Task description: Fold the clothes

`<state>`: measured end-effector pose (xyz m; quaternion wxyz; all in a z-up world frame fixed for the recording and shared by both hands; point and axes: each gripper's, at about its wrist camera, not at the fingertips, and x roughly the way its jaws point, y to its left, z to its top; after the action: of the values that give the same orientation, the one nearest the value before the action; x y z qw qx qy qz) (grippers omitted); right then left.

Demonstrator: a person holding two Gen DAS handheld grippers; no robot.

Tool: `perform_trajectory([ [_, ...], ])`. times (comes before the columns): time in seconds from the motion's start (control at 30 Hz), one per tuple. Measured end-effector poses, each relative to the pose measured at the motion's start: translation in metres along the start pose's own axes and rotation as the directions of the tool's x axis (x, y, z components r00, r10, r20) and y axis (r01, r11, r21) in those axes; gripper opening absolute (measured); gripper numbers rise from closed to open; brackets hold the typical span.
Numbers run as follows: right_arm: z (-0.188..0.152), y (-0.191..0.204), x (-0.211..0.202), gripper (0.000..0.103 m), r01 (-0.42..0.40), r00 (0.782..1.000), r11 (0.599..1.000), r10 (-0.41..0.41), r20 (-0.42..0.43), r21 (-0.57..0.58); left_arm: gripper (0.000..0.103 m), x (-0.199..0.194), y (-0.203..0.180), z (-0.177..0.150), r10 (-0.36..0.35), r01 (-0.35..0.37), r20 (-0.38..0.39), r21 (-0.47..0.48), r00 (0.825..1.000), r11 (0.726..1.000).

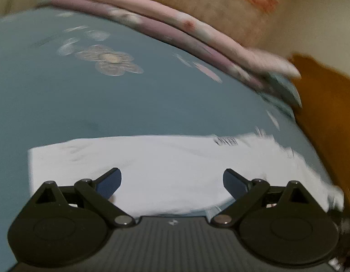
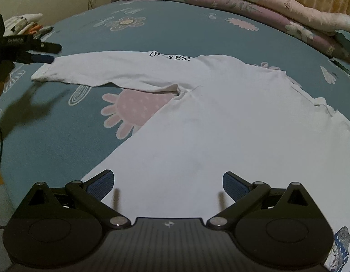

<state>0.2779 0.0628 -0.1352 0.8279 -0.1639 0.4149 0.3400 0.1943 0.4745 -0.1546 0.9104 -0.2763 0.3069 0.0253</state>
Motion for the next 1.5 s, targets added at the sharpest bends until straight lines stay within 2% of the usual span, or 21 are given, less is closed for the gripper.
perform_trajectory([
  [0.13, 0.000, -0.003, 0.004, 0.103, 0.011, 1.000, 1.000, -0.011, -0.014, 0.006, 0.093, 0.013, 0.045, 0.004, 0.032, -0.031, 0.006, -0.142, 0.999, 0.989],
  [0.2, 0.000, -0.004, 0.006, 0.103, 0.019, 1.000, 1.000, -0.018, -0.021, 0.012, 0.093, 0.019, 0.056, 0.006, -0.001, 0.007, 0.034, -0.172, 0.999, 0.985],
  [0.4, 0.000, -0.008, 0.009, 0.103, 0.041, 0.999, 0.999, -0.040, -0.032, 0.028, 0.093, 0.041, 0.051, 0.025, 0.050, -0.047, 0.026, -0.114, 0.998, 0.992],
  [0.57, 0.000, -0.009, 0.001, 0.103, 0.050, 0.999, 0.999, -0.049, -0.020, 0.016, 0.092, 0.023, 0.039, 0.030, 0.109, -0.106, 0.038, -0.082, 0.993, 0.991],
  [0.7, 0.000, -0.010, 0.000, 0.103, 0.044, 0.999, 0.999, -0.044, -0.015, 0.024, 0.093, -0.010, 0.019, 0.018, 0.042, -0.040, 0.063, -0.043, 0.997, 0.998],
  [0.87, 0.000, -0.004, 0.004, 0.103, 0.032, 0.999, 0.999, -0.032, -0.024, 0.014, 0.093, -0.017, 0.012, -0.006, -0.018, 0.018, 0.009, -0.044, 1.000, 0.999],
  [1.0, 0.001, 0.001, 0.004, 0.103, 0.034, 0.999, 0.999, -0.034, -0.024, -0.002, 0.092, -0.007, 0.033, -0.013, 0.095, -0.098, -0.035, -0.095, 0.995, 0.991],
  [1.07, 0.001, 0.001, 0.003, 0.103, 0.047, 0.999, 0.999, -0.047, -0.021, -0.012, 0.092, -0.014, 0.041, -0.014, 0.110, -0.112, -0.023, -0.125, 0.994, 0.986],
  [1.2, -0.003, -0.009, 0.005, 0.103, 0.093, 0.995, 0.996, -0.093, -0.034, -0.003, 0.092, -0.026, 0.032, -0.013, 0.198, -0.200, -0.038, -0.081, 0.979, 0.976],
  [1.33, -0.008, -0.016, 0.012, 0.103, 0.111, 0.993, 0.994, -0.110, -0.049, 0.022, 0.093, -0.028, 0.000, -0.007, 0.152, -0.151, -0.024, 0.016, 0.988, 0.988],
  [1.5, -0.015, -0.022, 0.016, 0.103, 0.077, 0.996, 0.995, -0.074, -0.050, 0.068, 0.094, 0.006, -0.064, 0.008, 0.033, -0.023, -0.061, 0.149, 0.998, 0.989],
])
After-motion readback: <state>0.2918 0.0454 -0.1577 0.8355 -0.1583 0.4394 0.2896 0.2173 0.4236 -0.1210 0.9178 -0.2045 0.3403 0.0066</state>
